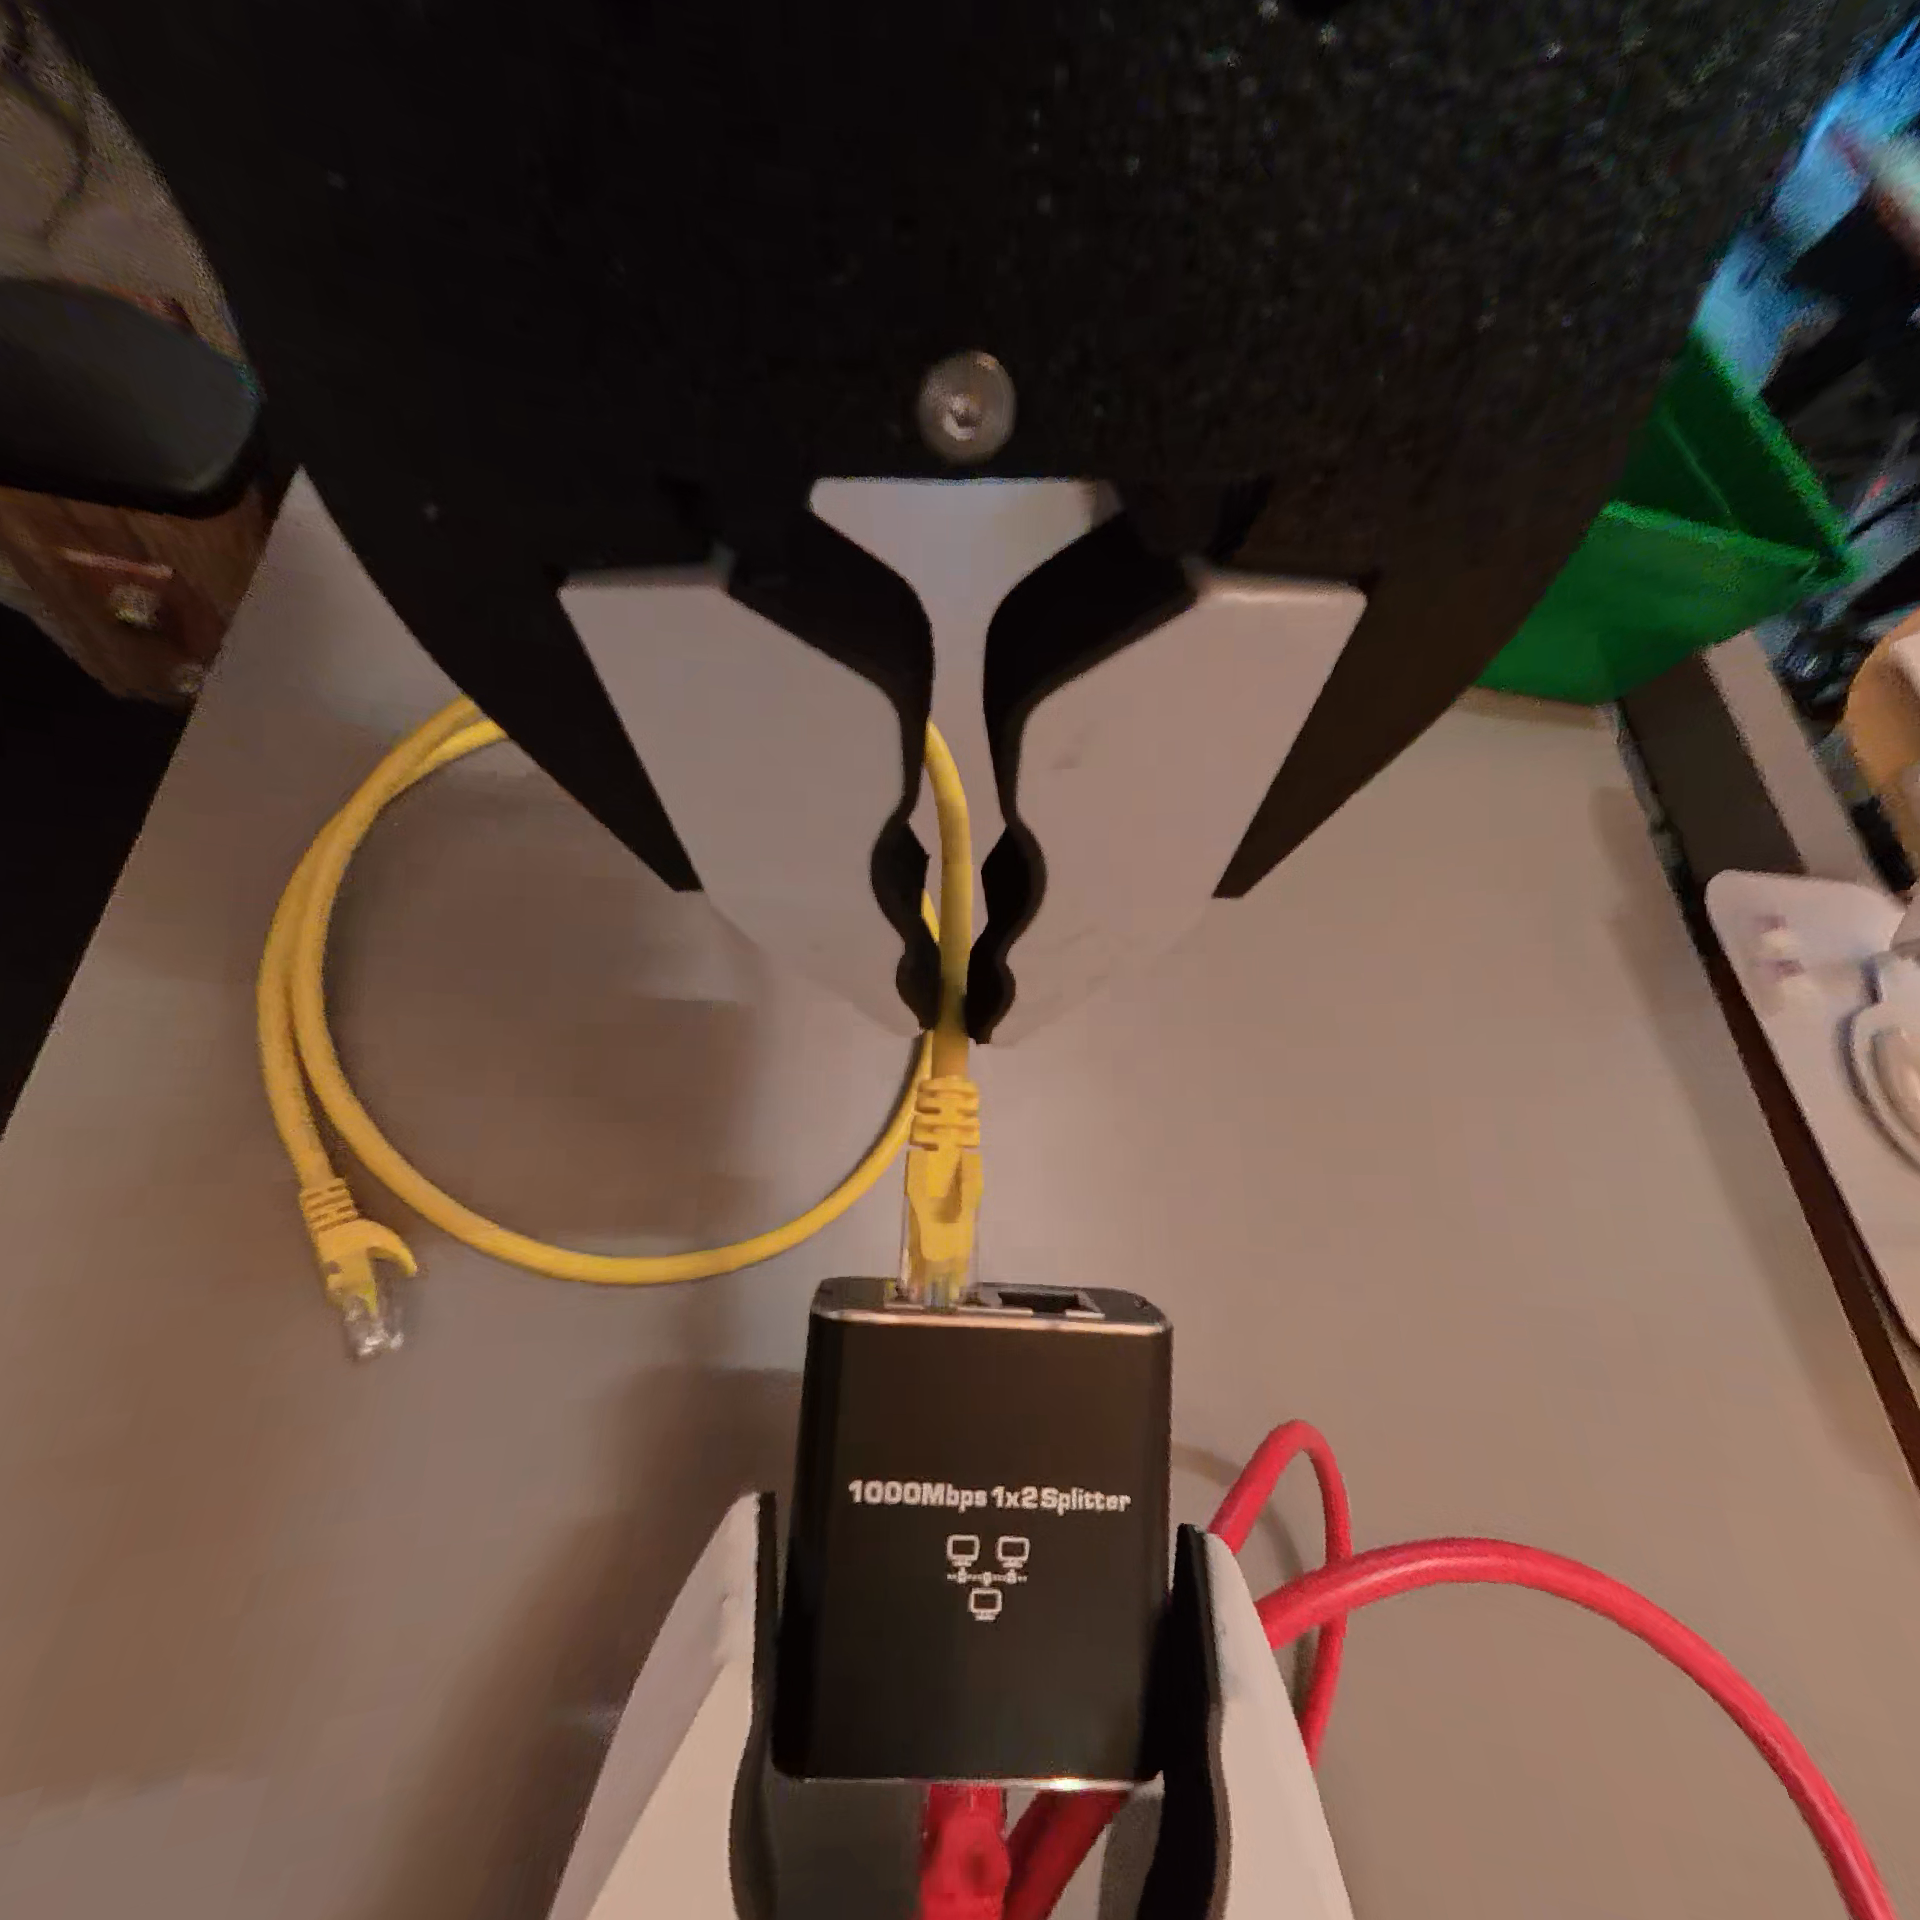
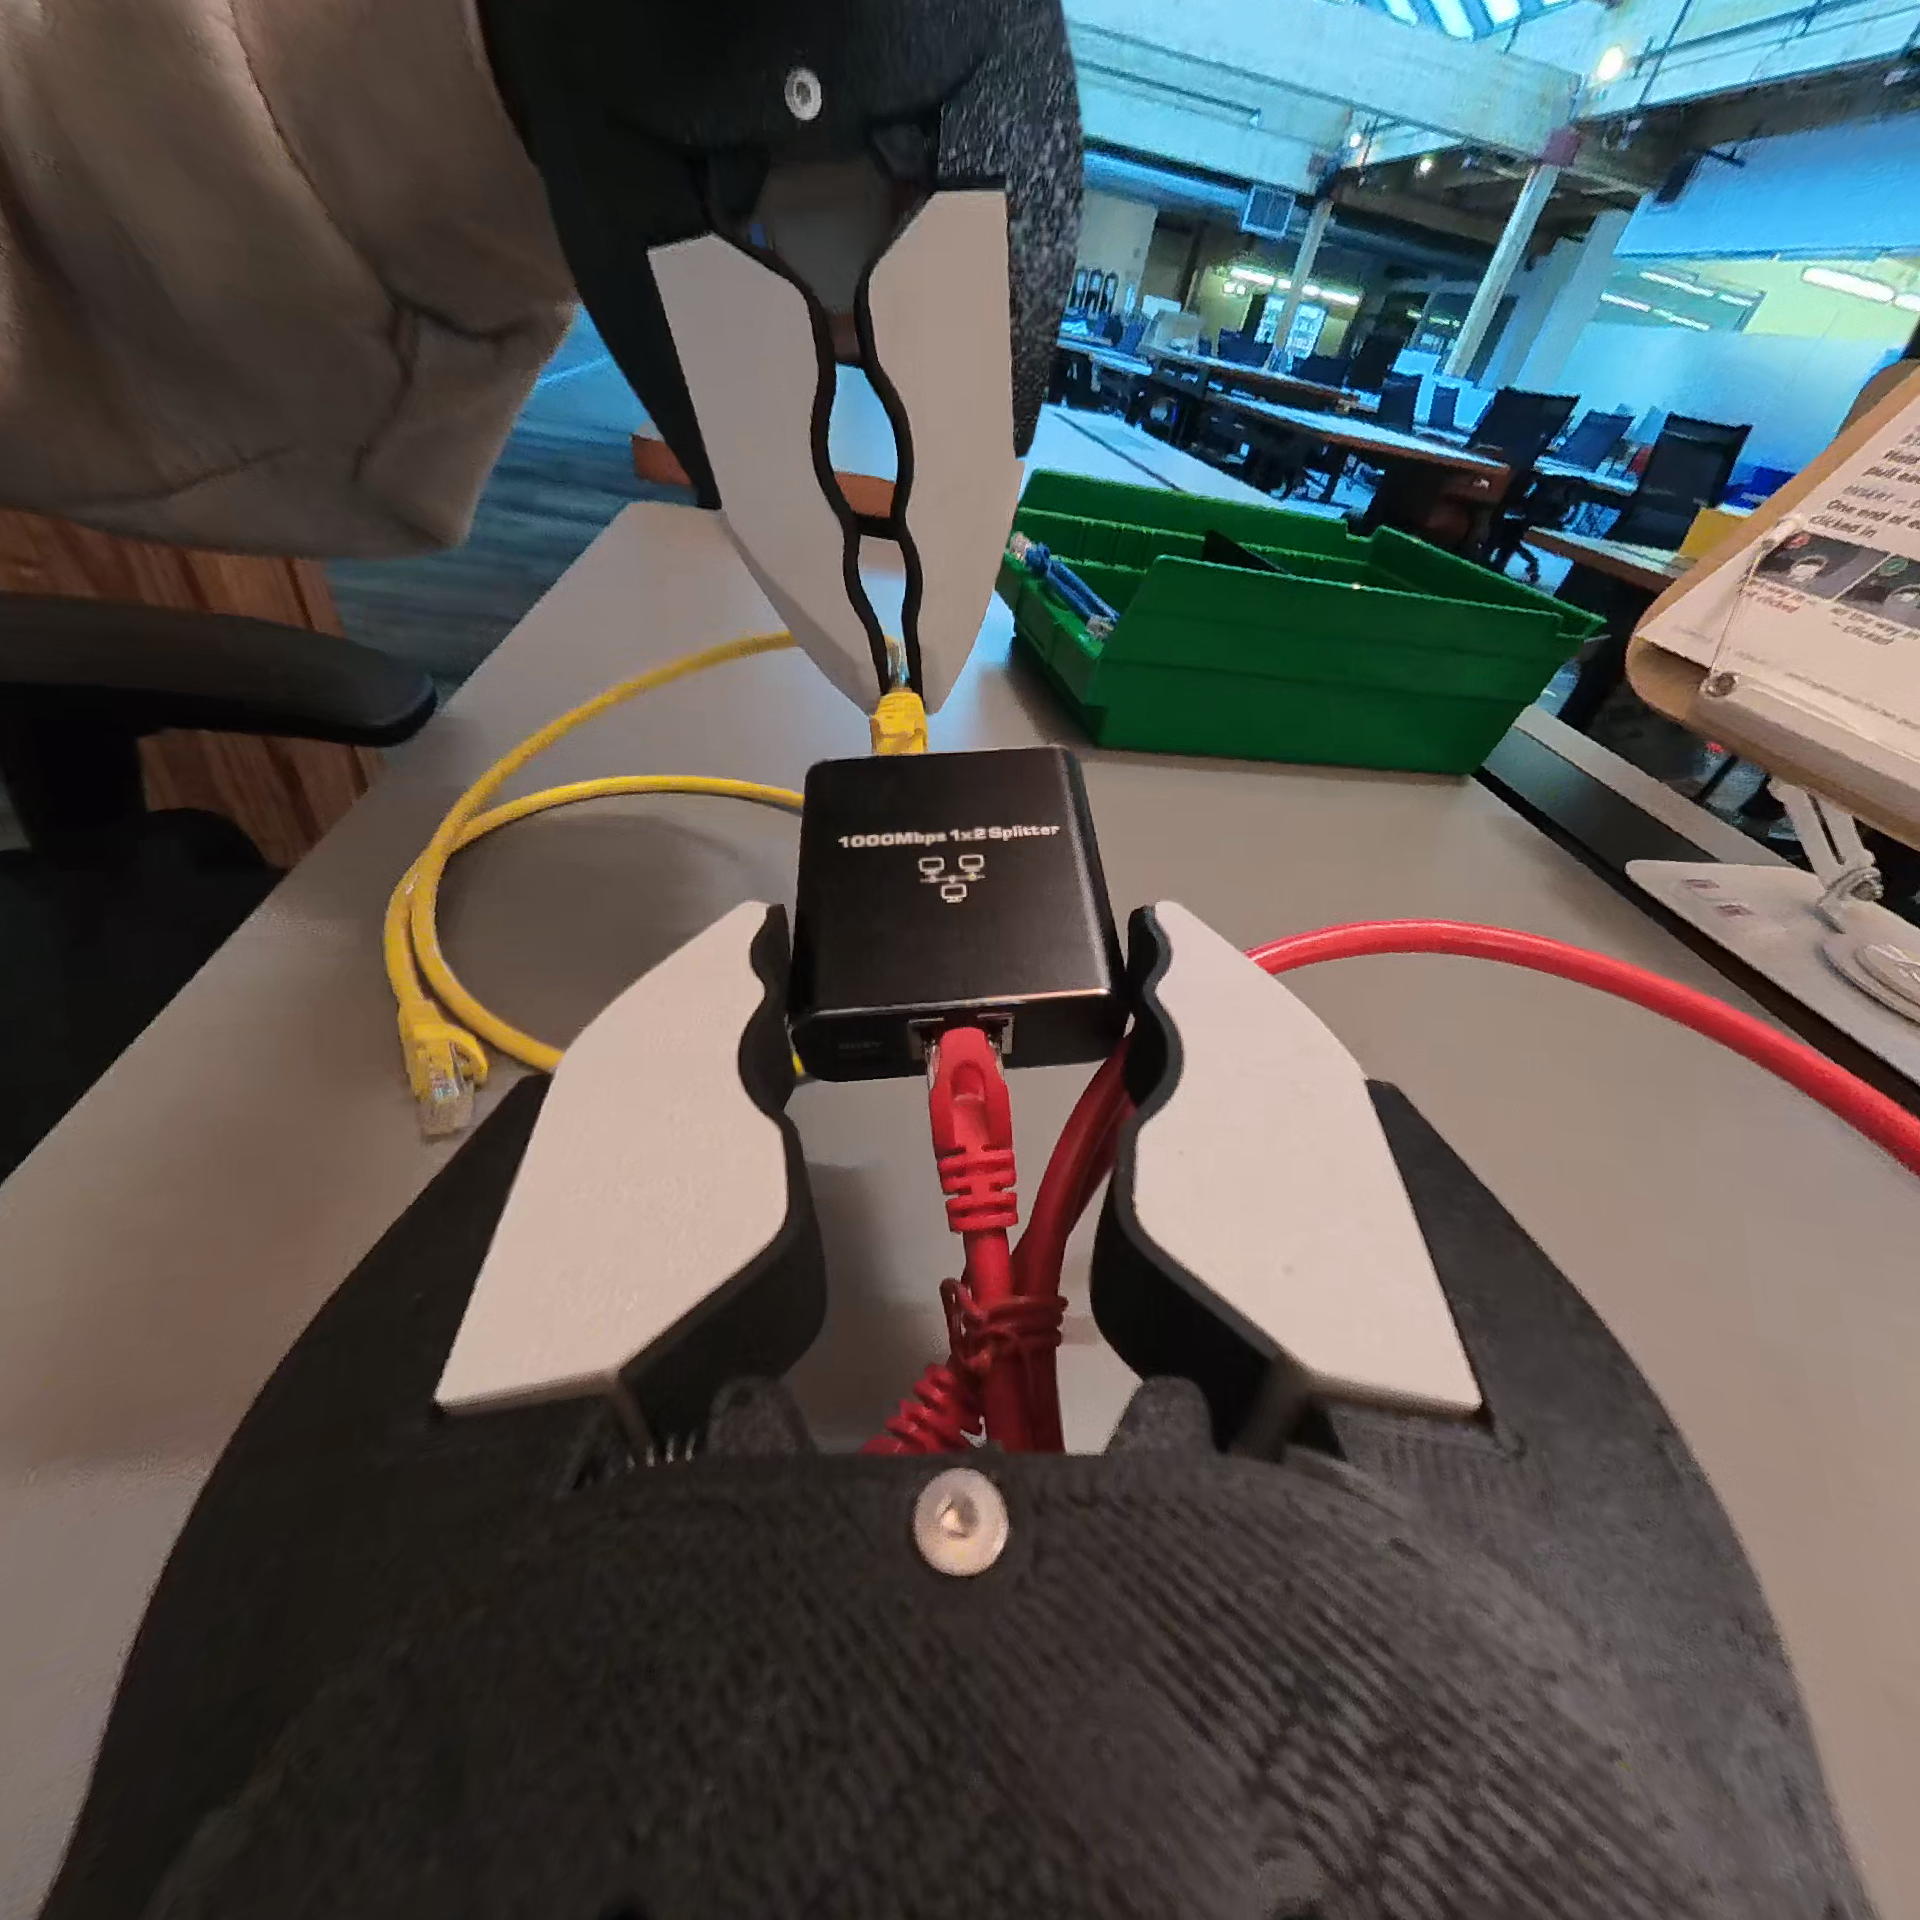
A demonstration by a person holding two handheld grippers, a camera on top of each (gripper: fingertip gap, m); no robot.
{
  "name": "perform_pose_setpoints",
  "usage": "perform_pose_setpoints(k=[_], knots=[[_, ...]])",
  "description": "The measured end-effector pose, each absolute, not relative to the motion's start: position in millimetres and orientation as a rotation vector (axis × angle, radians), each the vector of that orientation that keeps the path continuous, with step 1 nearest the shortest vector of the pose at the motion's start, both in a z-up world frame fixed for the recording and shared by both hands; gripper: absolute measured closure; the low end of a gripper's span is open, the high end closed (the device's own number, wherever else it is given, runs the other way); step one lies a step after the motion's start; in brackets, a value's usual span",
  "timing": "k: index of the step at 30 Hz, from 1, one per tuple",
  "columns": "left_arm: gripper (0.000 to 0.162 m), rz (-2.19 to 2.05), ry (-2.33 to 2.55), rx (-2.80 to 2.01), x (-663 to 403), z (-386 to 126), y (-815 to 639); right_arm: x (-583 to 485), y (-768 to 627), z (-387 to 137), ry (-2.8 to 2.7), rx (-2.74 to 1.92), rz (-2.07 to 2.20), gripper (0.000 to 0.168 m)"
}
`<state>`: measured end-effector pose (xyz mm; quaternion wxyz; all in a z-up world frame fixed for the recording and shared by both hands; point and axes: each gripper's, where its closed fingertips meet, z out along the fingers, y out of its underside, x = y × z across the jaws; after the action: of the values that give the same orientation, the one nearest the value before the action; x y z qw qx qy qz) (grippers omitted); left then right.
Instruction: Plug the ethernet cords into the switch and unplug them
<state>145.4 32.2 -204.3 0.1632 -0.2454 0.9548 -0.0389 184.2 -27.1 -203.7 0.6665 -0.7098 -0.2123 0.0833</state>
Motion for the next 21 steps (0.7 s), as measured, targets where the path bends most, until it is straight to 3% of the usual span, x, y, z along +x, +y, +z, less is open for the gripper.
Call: perform_pose_setpoints(k=[8, 21], knots=[[0.156, -1.052, 2.499, -0.749, 150, -189, 16, 187, -33, -193, -0.451, -1.528, 0.235, 0.105], [0.145, -1.266, 2.377, -0.645, 147, -184, 0, 182, -33, -191, -0.466, -1.508, 0.269, 0.105]])
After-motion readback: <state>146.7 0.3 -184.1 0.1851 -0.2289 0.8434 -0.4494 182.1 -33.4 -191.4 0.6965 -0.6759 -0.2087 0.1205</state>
